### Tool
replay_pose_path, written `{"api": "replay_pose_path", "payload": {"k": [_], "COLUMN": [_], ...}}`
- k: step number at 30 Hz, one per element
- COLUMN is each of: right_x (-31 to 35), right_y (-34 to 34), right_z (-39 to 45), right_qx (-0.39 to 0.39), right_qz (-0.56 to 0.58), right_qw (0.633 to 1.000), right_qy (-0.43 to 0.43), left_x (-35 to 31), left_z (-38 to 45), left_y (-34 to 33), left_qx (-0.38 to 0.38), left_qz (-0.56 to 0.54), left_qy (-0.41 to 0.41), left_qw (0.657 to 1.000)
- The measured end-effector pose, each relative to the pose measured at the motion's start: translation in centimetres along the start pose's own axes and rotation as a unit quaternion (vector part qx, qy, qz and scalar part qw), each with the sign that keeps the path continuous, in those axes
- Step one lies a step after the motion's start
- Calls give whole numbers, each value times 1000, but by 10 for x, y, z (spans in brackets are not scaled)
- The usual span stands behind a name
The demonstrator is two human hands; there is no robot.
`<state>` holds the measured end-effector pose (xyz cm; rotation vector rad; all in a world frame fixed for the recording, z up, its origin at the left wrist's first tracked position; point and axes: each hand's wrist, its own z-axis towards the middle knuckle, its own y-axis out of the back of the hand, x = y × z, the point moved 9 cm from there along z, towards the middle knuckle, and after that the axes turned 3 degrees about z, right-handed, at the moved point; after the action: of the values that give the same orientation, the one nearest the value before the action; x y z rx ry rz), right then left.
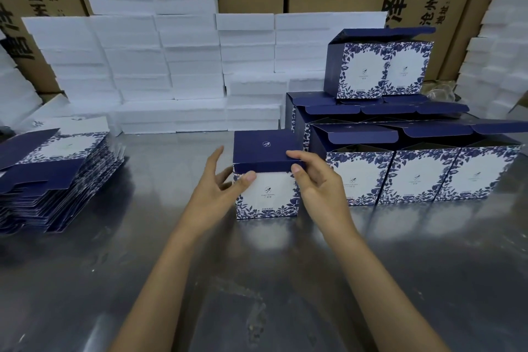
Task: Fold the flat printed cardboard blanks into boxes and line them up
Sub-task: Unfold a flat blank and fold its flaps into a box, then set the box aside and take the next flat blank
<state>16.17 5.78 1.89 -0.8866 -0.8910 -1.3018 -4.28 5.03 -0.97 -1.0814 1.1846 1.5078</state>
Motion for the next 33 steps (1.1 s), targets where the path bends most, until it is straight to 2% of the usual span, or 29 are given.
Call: {"api": "replay_pose_path", "payload": {"k": [4, 6, 9, 13, 17, 23, 26, 29, 33], "right_x": [2, 8, 32, 79, 126, 169, 173, 163, 126], "right_y": [-10, -20, -41, -41, -5, 69, 82, 81, 68], "right_z": [1, -2, -5, 11, 36, 93, 130, 166, 204], "right_qx": [25, 37, 65, 79, 67, 29, 29, 46, 96], "right_qz": [-21, -41, -45, -43, -65, -128, -156, -197, -300], "right_qw": [999, 998, 997, 995, 993, 988, 985, 978, 948], "right_qy": [-38, -40, 0, 43, 77, 81, 71, 58, 50], "left_x": [1, -11, -37, -85, -149, -220, -227, -218, -178], "left_z": [-2, -4, -12, -20, -4, 50, 86, 123, 170], "left_y": [-6, -1, 21, 25, -1, -67, -86, -85, -86], "left_qx": [2, -35, -131, -168, -159, -92, -63, -78, -78], "left_qz": [14, 42, 42, 45, 80, 154, 169, 181, 187], "left_qy": [1, -25, -64, -111, -143, -155, -138, -119, -73], "left_qw": [1000, 998, 988, 979, 974, 971, 974, 973, 977]}}
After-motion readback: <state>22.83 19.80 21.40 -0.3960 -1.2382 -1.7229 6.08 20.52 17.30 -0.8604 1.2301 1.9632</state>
